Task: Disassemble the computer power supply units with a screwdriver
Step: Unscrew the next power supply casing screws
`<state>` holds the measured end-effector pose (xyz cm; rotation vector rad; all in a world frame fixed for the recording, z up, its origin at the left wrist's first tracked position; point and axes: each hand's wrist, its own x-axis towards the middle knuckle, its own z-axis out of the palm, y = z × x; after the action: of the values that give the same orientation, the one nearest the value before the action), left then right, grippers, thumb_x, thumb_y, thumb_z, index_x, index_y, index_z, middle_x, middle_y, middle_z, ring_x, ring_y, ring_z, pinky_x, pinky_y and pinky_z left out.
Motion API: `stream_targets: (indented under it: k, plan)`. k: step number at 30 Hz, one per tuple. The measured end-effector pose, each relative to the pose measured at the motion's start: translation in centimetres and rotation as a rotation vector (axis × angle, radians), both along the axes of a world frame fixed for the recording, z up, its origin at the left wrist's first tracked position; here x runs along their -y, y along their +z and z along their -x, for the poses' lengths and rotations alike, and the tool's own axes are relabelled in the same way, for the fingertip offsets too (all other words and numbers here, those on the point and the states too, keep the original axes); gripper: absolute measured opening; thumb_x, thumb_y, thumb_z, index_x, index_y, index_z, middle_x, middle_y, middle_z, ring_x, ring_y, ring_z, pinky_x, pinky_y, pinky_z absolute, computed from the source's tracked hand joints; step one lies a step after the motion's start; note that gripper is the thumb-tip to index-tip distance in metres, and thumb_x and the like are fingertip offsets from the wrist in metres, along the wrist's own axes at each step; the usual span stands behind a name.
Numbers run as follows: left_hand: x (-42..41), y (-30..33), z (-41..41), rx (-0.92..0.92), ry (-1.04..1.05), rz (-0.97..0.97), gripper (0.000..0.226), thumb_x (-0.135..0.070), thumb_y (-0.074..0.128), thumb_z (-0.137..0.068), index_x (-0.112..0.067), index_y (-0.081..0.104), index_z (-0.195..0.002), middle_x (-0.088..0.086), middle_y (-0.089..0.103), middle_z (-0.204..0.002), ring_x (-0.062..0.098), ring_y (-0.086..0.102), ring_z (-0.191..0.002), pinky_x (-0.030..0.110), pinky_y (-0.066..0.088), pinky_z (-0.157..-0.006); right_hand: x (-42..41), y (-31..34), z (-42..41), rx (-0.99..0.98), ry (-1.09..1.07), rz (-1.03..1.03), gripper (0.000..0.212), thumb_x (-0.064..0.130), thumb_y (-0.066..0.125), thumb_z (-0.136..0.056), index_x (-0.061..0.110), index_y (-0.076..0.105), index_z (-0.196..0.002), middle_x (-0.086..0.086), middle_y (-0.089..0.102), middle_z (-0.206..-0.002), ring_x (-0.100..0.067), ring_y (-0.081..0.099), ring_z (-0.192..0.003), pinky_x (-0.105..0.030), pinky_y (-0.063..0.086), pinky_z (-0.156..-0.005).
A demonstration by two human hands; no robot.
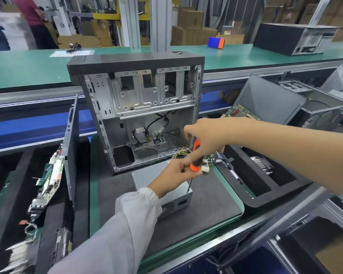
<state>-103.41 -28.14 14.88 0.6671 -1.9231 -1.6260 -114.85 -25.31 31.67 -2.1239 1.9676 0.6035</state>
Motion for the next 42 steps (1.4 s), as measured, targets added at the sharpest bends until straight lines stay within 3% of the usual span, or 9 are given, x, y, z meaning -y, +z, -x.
stream_targets:
  k: [4, 6, 8, 12, 15, 18, 24, 33, 42]
  plan:
    - [0.1, -0.1, -0.2, 0.002, -0.008, 0.007, 0.024, -0.015, 0.067, -0.092, -0.026, 0.061, -0.072, -0.005, 0.028, -0.057, 0.006, 0.026, -0.053, 0.008, 0.03, -0.056, 0.3, -0.8, -0.2, -0.095, 0.0, 0.092, 0.055, 0.059, 0.047, -0.091, 0.006, 0.051, -0.078, -0.007, 0.062, -0.053, -0.021, 0.064, -0.049, -0.027, 0.05, -0.049]
    - [0.1, -0.2, -0.2, 0.005, -0.005, -0.002, 0.016, -0.015, 0.067, -0.092, -0.018, 0.063, -0.077, 0.004, 0.029, -0.061, 0.008, 0.027, -0.057, 0.009, 0.031, -0.059, 0.5, -0.6, 0.0, -0.044, 0.04, 0.003, 0.029, 0.037, 0.057, -0.093, 0.009, 0.052, -0.103, -0.01, 0.064, -0.091, -0.024, 0.067, -0.068, -0.031, 0.054, -0.058]
    - [0.1, -0.1, -0.4, 0.002, 0.002, -0.007, 0.01, -0.014, 0.066, -0.093, -0.01, 0.063, -0.085, 0.01, 0.027, -0.065, 0.01, 0.026, -0.058, 0.012, 0.031, -0.06, 0.4, -0.1, 0.1, 0.023, 0.058, -0.065, 0.051, 0.033, 0.068, -0.085, 0.024, 0.039, -0.126, -0.007, 0.04, -0.115, -0.027, 0.064, -0.081, -0.031, 0.051, -0.062]
    - [0.2, -0.2, -0.5, -0.007, 0.002, -0.012, 0.007, -0.01, 0.066, -0.093, -0.017, 0.064, -0.091, 0.008, 0.035, -0.065, 0.018, 0.03, -0.062, 0.016, 0.035, -0.068, -0.1, -0.6, -0.5, 0.041, -0.049, 0.042, 0.07, 0.067, 0.059, -0.079, 0.011, 0.043, -0.117, -0.01, 0.057, -0.093, -0.025, 0.069, -0.064, -0.031, 0.057, -0.058]
    - [0.3, -0.4, -0.5, 0.028, 0.003, 0.004, 0.019, -0.012, 0.068, -0.091, 0.003, 0.059, -0.086, -0.002, 0.022, -0.059, 0.01, 0.022, -0.055, 0.016, 0.027, -0.057, -0.1, -1.4, -0.7, 0.013, -0.026, 0.065, 0.045, 0.05, 0.053, -0.093, 0.006, 0.054, -0.087, -0.008, 0.062, -0.062, -0.023, 0.067, -0.053, -0.029, 0.056, -0.057]
    - [1.0, -1.1, -1.4, 0.118, -0.013, 0.033, 0.015, -0.014, 0.074, -0.086, -0.01, 0.066, -0.098, -0.006, 0.02, -0.055, 0.011, 0.018, -0.051, 0.022, 0.019, -0.052, 0.0, -1.2, -0.4, 0.025, 0.064, 0.026, 0.016, 0.024, 0.058, -0.092, 0.012, 0.062, -0.102, -0.007, 0.066, -0.093, -0.026, 0.067, -0.084, -0.03, 0.051, -0.066]
    - [1.9, -3.5, -3.7, 0.512, -0.022, 0.303, 0.018, -0.014, 0.076, -0.081, -0.014, 0.07, -0.098, -0.006, 0.032, -0.054, 0.005, 0.028, -0.047, 0.019, 0.026, -0.053, -0.2, -0.9, -0.2, 0.098, 0.061, 0.029, 0.018, 0.01, 0.06, -0.086, 0.013, 0.064, -0.103, -0.007, 0.064, -0.104, -0.027, 0.065, -0.093, -0.034, 0.053, -0.074]
    - [1.1, -4.1, -2.5, 0.406, 0.035, 0.301, 0.018, -0.025, 0.077, -0.083, -0.009, 0.072, -0.091, -0.005, 0.025, -0.054, 0.009, 0.023, -0.05, 0.03, 0.02, -0.058, 0.1, 0.8, 0.3, 0.146, 0.013, 0.057, 0.016, 0.014, 0.06, -0.088, 0.014, 0.064, -0.104, -0.007, 0.066, -0.105, -0.027, 0.068, -0.086, -0.032, 0.054, -0.072]
    - [1.5, -4.0, -4.9, 0.415, 0.212, 0.317, 0.013, -0.018, 0.067, -0.091, -0.017, 0.071, -0.078, -0.011, 0.033, -0.044, 0.006, 0.03, -0.043, 0.016, 0.025, -0.048, 0.4, 1.1, 0.4, 0.252, -0.057, 0.094, 0.012, 0.017, 0.059, -0.091, 0.014, 0.062, -0.102, -0.006, 0.062, -0.099, -0.02, 0.066, -0.066, -0.02, 0.049, -0.05]
